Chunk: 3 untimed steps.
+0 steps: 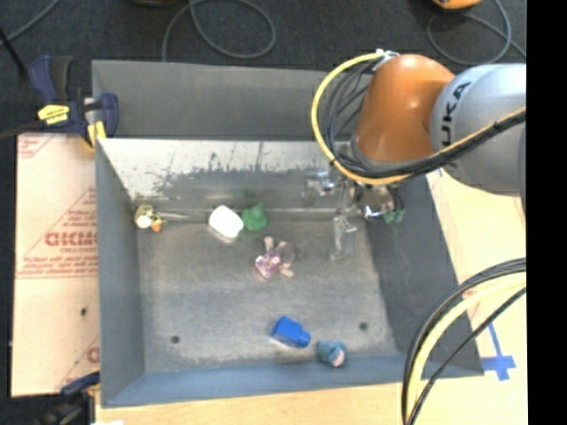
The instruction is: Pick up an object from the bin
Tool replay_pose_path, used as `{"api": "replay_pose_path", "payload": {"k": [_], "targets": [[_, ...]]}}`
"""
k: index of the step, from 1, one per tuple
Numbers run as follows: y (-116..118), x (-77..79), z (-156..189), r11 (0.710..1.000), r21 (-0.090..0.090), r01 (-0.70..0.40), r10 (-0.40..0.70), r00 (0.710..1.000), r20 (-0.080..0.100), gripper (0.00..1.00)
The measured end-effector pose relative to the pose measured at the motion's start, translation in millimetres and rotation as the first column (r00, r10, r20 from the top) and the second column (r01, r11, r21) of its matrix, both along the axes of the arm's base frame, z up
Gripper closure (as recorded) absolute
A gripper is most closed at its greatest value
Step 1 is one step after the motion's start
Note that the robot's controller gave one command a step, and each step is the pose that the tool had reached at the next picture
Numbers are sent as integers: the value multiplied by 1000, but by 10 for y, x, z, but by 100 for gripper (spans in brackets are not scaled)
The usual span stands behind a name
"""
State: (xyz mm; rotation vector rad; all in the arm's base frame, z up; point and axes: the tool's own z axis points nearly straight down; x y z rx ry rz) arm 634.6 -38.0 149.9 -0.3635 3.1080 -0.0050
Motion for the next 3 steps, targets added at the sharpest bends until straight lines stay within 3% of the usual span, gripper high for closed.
{"api": "replay_pose_path", "payload": {"k": [1,2,3], "targets": [[243,-56,-428,978,-3,-208,208,978,-2,0],[542,6,-784,889,-7,-459,459,889,2,100],[542,7,-784,889,-7,-459,459,889,2,100]]}}
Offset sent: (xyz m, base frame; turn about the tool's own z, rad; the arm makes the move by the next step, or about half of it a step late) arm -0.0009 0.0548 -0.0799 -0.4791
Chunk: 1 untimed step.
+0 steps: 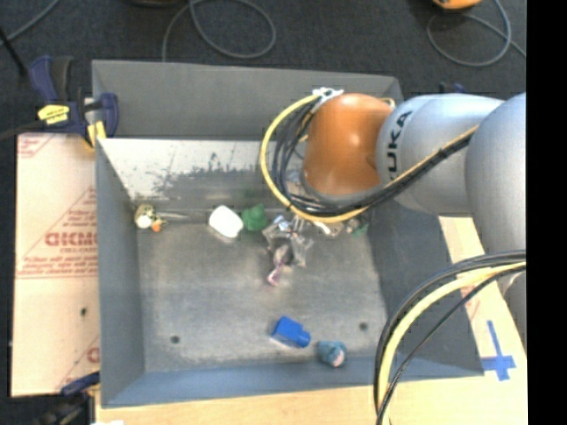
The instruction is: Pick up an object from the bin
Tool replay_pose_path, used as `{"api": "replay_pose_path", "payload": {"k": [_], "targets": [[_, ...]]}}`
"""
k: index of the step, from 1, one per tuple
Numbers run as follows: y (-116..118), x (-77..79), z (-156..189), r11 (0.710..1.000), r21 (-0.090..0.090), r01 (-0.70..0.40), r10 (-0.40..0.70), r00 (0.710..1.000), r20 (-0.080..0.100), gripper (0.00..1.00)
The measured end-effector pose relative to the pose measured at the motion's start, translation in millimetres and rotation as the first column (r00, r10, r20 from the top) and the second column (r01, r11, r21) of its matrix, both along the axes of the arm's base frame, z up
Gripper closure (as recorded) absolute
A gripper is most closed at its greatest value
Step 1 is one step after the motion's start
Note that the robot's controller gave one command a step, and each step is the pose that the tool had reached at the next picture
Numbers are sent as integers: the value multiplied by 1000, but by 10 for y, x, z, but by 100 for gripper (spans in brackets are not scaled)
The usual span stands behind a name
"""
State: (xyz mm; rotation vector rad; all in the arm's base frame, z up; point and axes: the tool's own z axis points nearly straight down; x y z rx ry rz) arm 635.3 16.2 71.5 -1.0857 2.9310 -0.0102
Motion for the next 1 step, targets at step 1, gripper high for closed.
{"api": "replay_pose_path", "payload": {"k": [1], "targets": [[-1,-3,19,1000,0,0,0,1000,0,100]]}}
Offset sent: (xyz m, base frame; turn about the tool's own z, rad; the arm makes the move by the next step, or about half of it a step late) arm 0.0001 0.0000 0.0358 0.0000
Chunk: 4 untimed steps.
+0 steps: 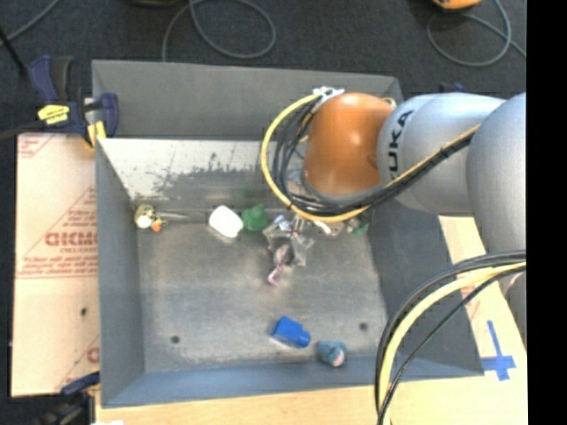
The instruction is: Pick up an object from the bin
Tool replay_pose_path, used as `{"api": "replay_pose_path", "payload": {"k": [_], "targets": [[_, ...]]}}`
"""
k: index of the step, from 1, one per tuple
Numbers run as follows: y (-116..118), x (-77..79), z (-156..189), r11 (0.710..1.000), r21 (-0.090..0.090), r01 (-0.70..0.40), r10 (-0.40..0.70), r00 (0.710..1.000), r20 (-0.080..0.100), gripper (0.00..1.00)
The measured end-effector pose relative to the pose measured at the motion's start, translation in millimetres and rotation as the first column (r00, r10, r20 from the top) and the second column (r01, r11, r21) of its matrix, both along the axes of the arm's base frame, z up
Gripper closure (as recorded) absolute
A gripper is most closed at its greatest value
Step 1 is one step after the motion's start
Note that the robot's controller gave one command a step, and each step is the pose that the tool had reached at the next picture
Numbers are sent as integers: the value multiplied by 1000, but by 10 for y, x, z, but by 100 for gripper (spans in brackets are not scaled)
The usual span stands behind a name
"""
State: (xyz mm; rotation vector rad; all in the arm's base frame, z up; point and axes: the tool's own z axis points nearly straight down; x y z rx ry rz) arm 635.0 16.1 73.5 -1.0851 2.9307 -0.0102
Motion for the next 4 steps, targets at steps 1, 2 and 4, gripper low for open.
{"api": "replay_pose_path", "payload": {"k": [1,2,4], "targets": [[-4,-4,80,1000,-1,1,-1,1000,-1,100],[-6,3,185,1000,-1,1,-1,1000,1,100],[-9,2,326,1000,-1,2,-2,1000,1,100]]}}
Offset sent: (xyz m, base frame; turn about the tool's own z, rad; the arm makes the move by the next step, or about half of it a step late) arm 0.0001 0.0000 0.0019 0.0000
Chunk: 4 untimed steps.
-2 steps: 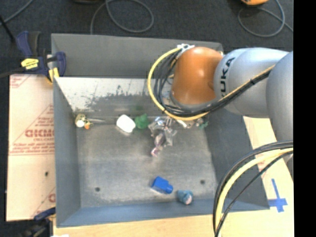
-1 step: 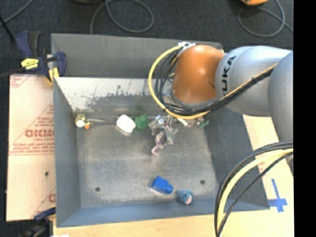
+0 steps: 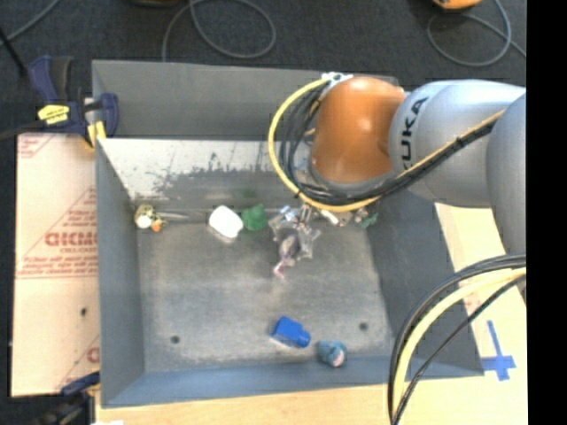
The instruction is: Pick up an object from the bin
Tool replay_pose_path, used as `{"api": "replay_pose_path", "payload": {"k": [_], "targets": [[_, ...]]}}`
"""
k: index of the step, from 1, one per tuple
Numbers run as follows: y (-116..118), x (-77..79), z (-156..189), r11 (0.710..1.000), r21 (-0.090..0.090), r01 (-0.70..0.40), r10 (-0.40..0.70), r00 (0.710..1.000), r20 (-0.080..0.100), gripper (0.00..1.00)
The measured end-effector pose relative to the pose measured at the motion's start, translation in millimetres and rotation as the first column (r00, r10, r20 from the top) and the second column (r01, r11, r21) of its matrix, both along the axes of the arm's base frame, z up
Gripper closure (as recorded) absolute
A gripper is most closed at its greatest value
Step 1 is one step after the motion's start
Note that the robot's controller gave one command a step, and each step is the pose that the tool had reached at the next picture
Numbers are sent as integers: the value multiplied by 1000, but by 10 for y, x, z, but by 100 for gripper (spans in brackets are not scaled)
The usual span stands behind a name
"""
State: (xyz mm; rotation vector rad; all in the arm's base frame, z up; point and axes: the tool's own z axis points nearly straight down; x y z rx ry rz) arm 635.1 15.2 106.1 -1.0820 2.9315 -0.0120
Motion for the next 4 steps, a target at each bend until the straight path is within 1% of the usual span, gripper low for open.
{"api": "replay_pose_path", "payload": {"k": [1,2,4], "targets": [[-2,-2,147,1000,0,0,0,1000,0,100],[-4,14,253,1000,0,1,-1,1000,6,100],[-10,15,399,1000,0,3,-3,1000,7,100]]}}
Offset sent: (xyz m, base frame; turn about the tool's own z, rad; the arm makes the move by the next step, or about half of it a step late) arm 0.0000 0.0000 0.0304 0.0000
